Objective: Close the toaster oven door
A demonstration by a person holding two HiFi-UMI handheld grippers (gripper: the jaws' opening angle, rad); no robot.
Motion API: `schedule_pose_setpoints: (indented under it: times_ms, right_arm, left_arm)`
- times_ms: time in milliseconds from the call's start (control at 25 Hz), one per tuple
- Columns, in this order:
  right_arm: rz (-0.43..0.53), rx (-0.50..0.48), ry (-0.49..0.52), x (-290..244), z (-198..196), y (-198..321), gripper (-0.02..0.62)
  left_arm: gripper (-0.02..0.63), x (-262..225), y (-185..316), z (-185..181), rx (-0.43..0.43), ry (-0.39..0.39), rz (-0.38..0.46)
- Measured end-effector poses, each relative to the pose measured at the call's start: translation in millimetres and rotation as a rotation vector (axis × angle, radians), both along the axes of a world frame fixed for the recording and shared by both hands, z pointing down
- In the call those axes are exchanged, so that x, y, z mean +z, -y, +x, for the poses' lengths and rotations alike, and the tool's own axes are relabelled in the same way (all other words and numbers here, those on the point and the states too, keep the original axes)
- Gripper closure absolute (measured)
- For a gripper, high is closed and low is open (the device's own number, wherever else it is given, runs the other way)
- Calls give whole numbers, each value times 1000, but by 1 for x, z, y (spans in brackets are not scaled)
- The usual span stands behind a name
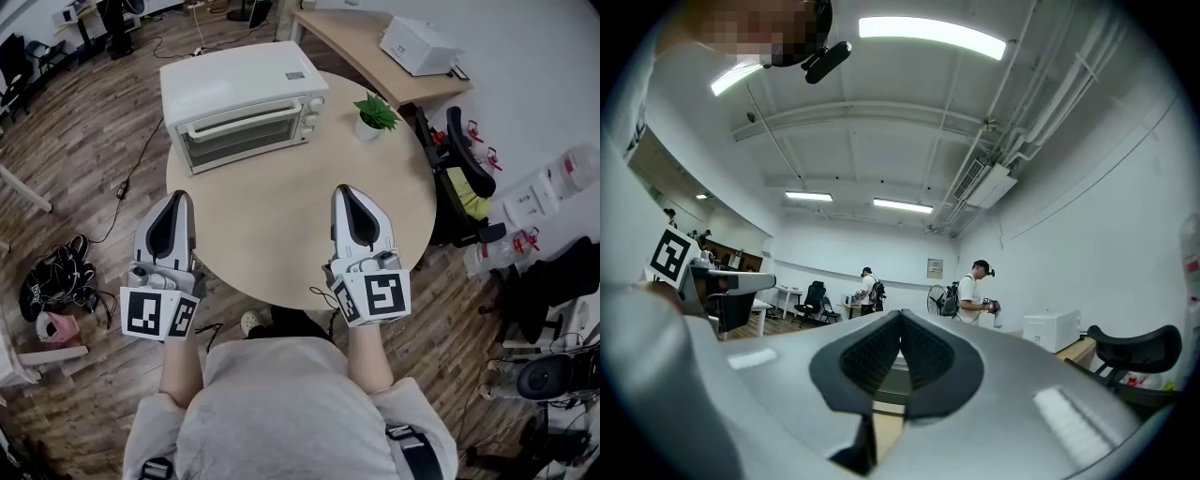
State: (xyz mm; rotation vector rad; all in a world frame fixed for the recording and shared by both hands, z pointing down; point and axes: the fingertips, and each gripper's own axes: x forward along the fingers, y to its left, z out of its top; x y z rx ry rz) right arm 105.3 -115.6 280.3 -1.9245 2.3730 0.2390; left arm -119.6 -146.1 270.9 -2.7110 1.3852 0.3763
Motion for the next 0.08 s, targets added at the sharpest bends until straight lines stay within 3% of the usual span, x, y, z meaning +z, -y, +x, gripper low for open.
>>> schedule_pose_setpoints:
  times_ms: [80]
  right_arm:
    - [2,-2,2,0,-1,-1,584]
  left_arm:
    - [600,0,-1,-1,-1,-1,2]
